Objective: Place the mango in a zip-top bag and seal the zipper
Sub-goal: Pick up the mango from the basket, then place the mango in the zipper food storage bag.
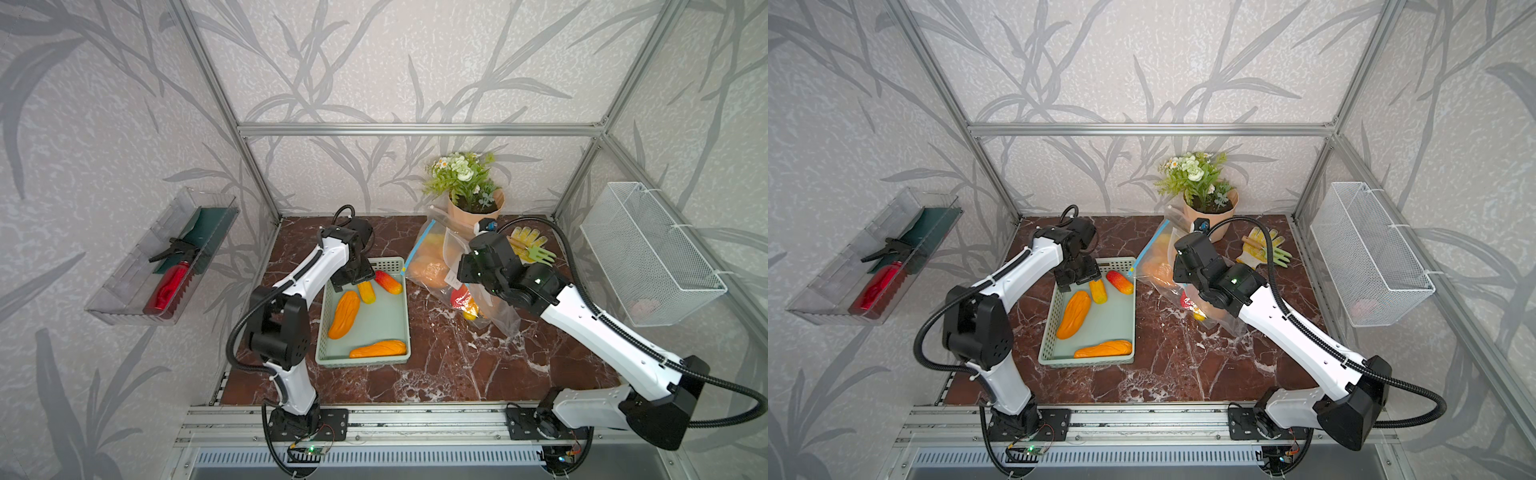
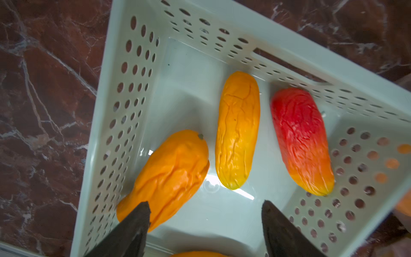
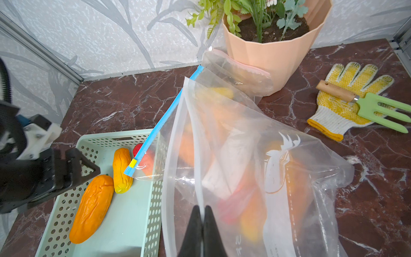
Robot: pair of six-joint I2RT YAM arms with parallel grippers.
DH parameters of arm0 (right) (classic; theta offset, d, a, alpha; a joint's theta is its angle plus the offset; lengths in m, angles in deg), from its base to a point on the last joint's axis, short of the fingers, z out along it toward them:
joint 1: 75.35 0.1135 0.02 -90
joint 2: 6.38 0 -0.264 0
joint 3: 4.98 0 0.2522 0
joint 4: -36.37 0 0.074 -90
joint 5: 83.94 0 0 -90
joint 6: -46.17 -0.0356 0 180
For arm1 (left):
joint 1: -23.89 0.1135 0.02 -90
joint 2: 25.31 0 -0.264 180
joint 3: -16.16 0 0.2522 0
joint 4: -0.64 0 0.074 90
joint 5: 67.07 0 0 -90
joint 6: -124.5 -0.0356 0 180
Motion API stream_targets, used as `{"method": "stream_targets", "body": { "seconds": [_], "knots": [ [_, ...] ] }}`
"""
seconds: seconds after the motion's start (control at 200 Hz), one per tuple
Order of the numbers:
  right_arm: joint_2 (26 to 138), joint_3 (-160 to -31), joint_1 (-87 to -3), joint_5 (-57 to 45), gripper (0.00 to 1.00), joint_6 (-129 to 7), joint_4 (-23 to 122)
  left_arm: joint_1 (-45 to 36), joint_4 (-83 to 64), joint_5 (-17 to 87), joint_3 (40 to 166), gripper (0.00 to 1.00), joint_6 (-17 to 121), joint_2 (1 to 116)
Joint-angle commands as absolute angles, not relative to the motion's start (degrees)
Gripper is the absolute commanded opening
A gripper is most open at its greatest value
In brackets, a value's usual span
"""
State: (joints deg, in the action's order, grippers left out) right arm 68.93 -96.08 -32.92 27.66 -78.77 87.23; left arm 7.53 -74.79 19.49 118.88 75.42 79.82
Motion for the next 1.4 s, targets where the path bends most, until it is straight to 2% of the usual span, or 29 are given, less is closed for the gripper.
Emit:
{"method": "stream_targets", "body": {
  "seconds": [0.0,0.215,0.44,0.6,0.635,0.69,0.835,0.985,1.155,1.394],
  "knots": [
    [68.69,-97.14,-32.55,27.03,0.00,-78.97,86.76,9.14,-74.45,16.95,123.53,0.79,70.10,84.01],
    [68.46,-97.19,-32.55,26.47,0.00,-79.16,87.23,9.91,-71.10,23.23,127.16,0.76,70.46,93.74],
    [68.76,-97.75,-32.55,26.66,0.00,-79.40,87.74,9.82,-66.69,25.57,122.87,0.67,71.23,93.96],
    [69.13,-97.66,-32.55,25.38,0.00,-79.97,87.50,9.83,-63.18,26.49,120.18,0.44,71.32,93.50],
    [69.12,-97.59,-32.55,25.02,0.00,-79.98,87.44,9.81,-62.41,26.30,119.25,0.36,71.66,91.91],
    [68.95,-97.44,-32.55,24.04,0.00,-79.87,87.01,9.77,-60.85,25.86,117.31,0.29,72.77,87.74],
    [68.03,-96.76,-32.64,21.32,0.00,-79.95,86.20,9.61,-60.24,28.73,117.40,0.25,78.09,74.42],
    [67.19,-96.52,-32.85,19.50,0.00,-80.01,85.99,6.05,-47.94,37.59,115.60,0.21,90.07,64.94],
    [67.00,-96.67,-33.40,17.80,0.00,-82.00,85.77,-2.13,-35.05,40.10,120.30,0.21,101.43,66.01],
    [65.69,-94.68,-36.88,14.17,0.00,-86.14,84.35,-8.10,-30.71,42.09,122.82,0.16,106.92,70.54]
  ]
}}
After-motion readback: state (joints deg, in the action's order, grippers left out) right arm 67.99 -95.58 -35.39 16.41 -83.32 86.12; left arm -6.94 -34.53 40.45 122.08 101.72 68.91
